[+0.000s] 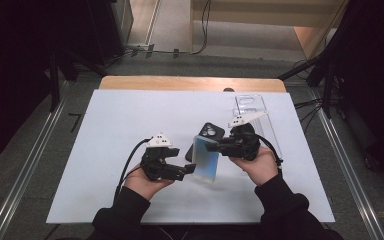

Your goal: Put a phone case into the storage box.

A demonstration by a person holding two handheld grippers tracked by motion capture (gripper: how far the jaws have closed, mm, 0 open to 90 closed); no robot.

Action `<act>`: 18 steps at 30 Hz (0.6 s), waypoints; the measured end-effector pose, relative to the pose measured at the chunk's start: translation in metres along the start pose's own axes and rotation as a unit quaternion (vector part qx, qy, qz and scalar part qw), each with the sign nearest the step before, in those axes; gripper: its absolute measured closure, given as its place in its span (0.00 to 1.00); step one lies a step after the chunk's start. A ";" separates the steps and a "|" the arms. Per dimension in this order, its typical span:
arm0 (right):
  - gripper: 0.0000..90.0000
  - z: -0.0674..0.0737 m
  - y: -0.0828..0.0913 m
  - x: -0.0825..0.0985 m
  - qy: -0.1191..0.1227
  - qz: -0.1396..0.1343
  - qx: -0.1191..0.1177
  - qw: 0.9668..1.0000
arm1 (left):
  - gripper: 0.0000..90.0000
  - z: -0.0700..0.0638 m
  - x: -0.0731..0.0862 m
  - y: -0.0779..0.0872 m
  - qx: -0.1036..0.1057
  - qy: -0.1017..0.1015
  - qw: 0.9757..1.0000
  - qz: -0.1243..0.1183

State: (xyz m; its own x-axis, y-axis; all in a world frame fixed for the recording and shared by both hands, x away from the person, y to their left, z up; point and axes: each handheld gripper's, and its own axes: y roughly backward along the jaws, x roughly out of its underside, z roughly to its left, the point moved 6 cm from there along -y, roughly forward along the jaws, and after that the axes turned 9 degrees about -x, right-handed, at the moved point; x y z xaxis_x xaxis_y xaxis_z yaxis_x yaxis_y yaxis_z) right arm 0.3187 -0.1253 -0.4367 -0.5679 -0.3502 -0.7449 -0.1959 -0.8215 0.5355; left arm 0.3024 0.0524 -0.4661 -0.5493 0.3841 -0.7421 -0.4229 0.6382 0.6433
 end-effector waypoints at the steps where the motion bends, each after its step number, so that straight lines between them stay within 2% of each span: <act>1: 0.85 0.000 0.001 0.000 0.010 0.003 -0.002 1.000 | 0.20 0.001 -0.001 0.001 0.005 -0.001 1.000 0.001; 3: 0.85 0.002 0.002 0.001 0.027 0.008 -0.009 1.000 | 0.22 0.002 -0.003 0.004 0.011 -0.002 1.000 0.001; 5: 0.85 0.003 0.003 0.002 0.042 0.015 -0.017 0.999 | 0.22 0.003 -0.003 0.004 0.030 -0.004 1.000 0.010; 8: 0.85 0.004 0.005 0.003 0.057 0.026 -0.025 0.998 | 0.24 0.003 -0.001 0.004 0.036 -0.032 0.999 0.024; 10: 0.85 0.004 0.007 0.004 0.063 0.027 -0.035 0.997 | 0.25 0.003 -0.002 0.005 0.044 -0.040 0.998 0.027; 14: 0.85 0.004 0.009 0.004 0.078 0.030 -0.056 0.995 | 0.27 0.005 -0.007 0.008 0.049 -0.043 0.998 0.020; 15: 0.85 0.004 0.009 0.004 0.088 0.029 -0.059 0.994 | 0.27 0.006 -0.009 0.009 0.046 -0.044 0.998 0.016; 18: 0.85 0.004 0.009 0.004 0.111 0.029 -0.067 0.991 | 0.31 0.006 -0.012 0.013 0.054 -0.054 0.997 0.004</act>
State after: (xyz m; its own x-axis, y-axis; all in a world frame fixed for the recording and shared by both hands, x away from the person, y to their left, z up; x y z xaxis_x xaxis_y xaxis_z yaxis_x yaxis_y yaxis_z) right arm 0.3111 -0.1322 -0.4335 -0.3816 -0.4777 -0.7913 -0.0520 -0.8436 0.5344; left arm 0.3078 0.0597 -0.4500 -0.4684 0.4561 -0.7567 -0.3348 0.7009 0.6298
